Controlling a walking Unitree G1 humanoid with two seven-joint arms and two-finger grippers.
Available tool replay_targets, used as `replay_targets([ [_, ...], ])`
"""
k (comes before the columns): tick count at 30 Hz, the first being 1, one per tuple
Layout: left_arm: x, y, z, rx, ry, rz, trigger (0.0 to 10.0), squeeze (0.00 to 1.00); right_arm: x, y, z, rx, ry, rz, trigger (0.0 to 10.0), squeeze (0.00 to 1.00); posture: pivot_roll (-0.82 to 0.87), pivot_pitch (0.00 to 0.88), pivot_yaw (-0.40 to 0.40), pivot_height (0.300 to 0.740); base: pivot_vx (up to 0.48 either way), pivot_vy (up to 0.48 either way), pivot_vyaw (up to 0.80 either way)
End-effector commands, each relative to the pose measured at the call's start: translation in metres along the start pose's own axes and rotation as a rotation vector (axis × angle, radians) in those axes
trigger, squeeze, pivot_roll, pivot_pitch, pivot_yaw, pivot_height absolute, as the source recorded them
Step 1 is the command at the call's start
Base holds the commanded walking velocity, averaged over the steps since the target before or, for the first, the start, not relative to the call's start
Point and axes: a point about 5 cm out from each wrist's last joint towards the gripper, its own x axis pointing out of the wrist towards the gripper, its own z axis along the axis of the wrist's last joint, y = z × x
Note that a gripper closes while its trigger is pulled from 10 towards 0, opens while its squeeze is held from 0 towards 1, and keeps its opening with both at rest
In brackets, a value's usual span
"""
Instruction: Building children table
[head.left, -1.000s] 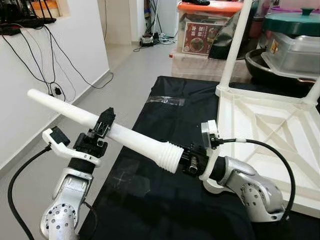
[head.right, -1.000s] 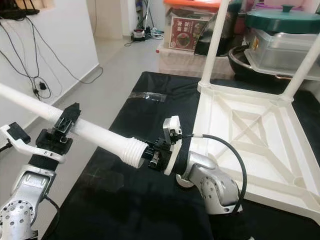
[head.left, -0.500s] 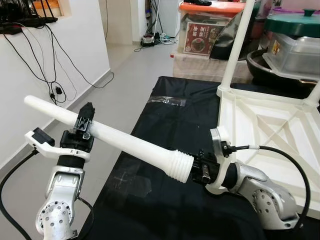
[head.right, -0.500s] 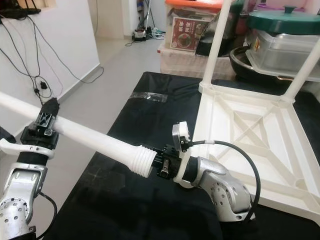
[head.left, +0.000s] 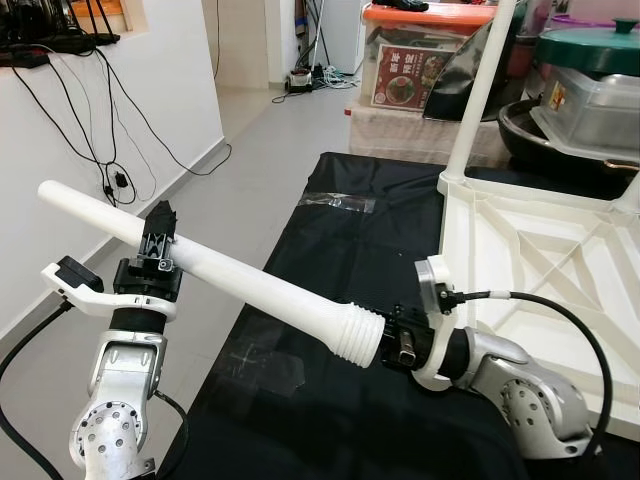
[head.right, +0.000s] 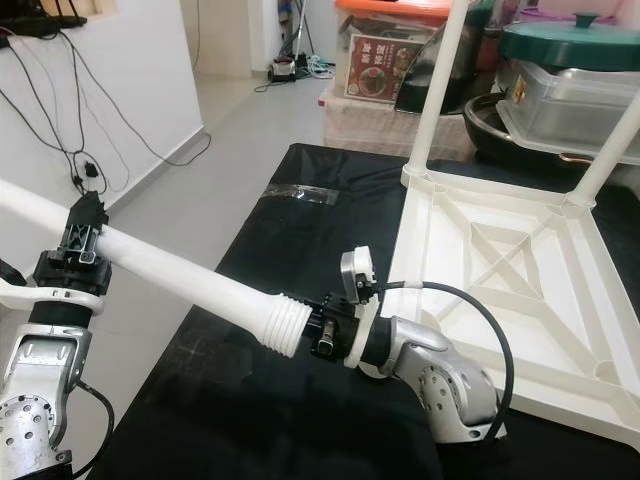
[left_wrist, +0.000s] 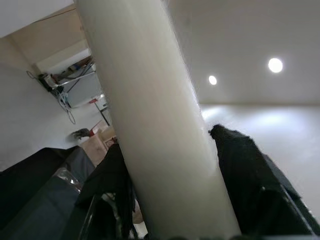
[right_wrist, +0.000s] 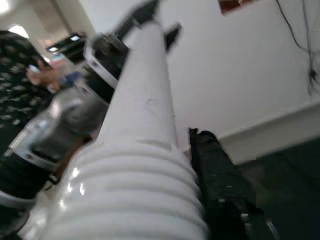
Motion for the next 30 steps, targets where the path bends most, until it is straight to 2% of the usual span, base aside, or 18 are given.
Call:
replay_targets([
  [1,0.0,0.002,-0.001,0.022,0.0,0.02,0.0,0.0,0.002,-0.004,0.0,0.012,0.013,-0.033,10.0,1.0,-0.04,0.0,-0.023,0.74,0.0,0.0,0.0],
  [3,0.0,0.002,-0.001,0.022,0.0,0.02,0.0,0.0,0.002,-0.004,0.0,0.012,0.013,-0.033,10.0,1.0,-0.04,0.0,-0.023,0.74,0.0,0.0,0.0],
  [4,0.001,0.0,-0.001,0.027,0.001,0.014,0.0,0.0,0.001,-0.009,0.001,0.011,0.013,-0.078,10.0,1.0,-0.04,0.0,-0.024,0.74,0.0,0.0,0.0],
  [7,0.003,-0.007,0.004,0.04,-0.016,-0.008,0.0,0.0,-0.02,-0.022,0.002,-0.004,0.042,-0.144,10.0,1.0,-0.04,0.0,-0.031,0.74,0.0,0.0,0.0],
  [9,0.003,-0.007,0.004,0.04,-0.016,-0.008,0.0,0.0,-0.02,-0.022,0.002,-0.004,0.042,-0.144,10.0,1.0,-0.04,0.0,-0.031,0.74,0.0,0.0,0.0],
  [11,0.003,-0.005,0.009,0.051,-0.039,0.006,0.0,0.0,-0.049,-0.034,0.004,-0.042,0.099,-0.194,10.0,1.0,-0.05,0.0,-0.032,0.74,0.0,0.0,0.0],
  [13,0.003,-0.005,0.009,0.051,-0.039,0.006,0.0,0.0,-0.049,-0.034,0.004,-0.042,0.099,-0.194,10.0,1.0,-0.05,0.0,-0.032,0.74,0.0,0.0,0.0],
  [14,0.003,-0.003,0.011,0.052,-0.046,0.016,0.0,0.0,-0.066,-0.042,0.008,-0.068,0.133,-0.241,10.0,1.0,-0.05,0.0,-0.033,0.74,0.0,0.0,0.0],
  [15,0.003,-0.003,0.011,0.052,-0.046,0.016,0.0,0.0,-0.066,-0.042,0.008,-0.068,0.133,-0.241,10.0,1.0,-0.05,0.0,-0.033,0.74,0.0,0.0,0.0],
  [17,0.003,-0.003,0.01,0.049,-0.049,0.019,0.0,0.0,-0.095,-0.059,0.018,-0.124,0.182,-0.36,10.0,1.0,-0.05,0.0,-0.03,0.74,0.0,0.0,0.0],
  [19,0.003,-0.003,0.01,0.047,-0.049,0.018,0.0,0.0,-0.102,-0.064,0.022,-0.135,0.186,-0.398,10.0,1.0,-0.05,0.0,-0.03,0.74,0.0,0.0,0.0],
  [21,0.003,-0.003,0.01,0.047,-0.049,0.018,0.0,0.0,-0.102,-0.064,0.022,-0.135,0.186,-0.398,10.0,1.0,-0.05,0.0,-0.03,0.74,0.0,0.0,0.0],
  [23,0.003,-0.003,0.009,0.049,-0.045,0.017,0.0,0.0,-0.105,-0.069,0.03,-0.154,0.175,-0.435,10.0,1.0,-0.05,0.0,-0.029,0.74,0.0,0.0,0.0],
  [24,0.004,-0.003,0.008,0.057,-0.04,0.016,0.0,0.0,-0.1,-0.07,0.043,-0.186,0.136,-0.445,10.0,1.0,-0.05,0.0,-0.025,0.74,0.0,0.0,0.0],
  [26,0.004,-0.003,0.008,0.057,-0.04,0.016,0.0,0.0,-0.1,-0.07,0.043,-0.186,0.136,-0.445,10.0,1.0,-0.05,0.0,-0.025,0.74,0.0,0.0,0.0],
  [27,0.004,-0.003,0.008,0.075,-0.027,0.01,0.0,0.0,-0.081,-0.063,0.064,-0.225,0.062,-0.392,10.0,1.0,-0.04,0.0,-0.019,0.74,0.0,0.0,0.0],
  [29,0.004,-0.003,0.008,0.075,-0.027,0.01,0.0,0.0,-0.081,-0.063,0.064,-0.225,0.062,-0.392,10.0,1.0,-0.04,0.0,-0.019,0.74,0.0,0.0,0.0],
  [30,0.005,-0.003,0.006,0.094,-0.009,0.003,0.0,0.0,-0.053,-0.05,0.083,-0.225,-0.02,-0.288,10.0,0.49,-0.04,0.0,-0.011,0.74,0.0,0.0,0.0],
])
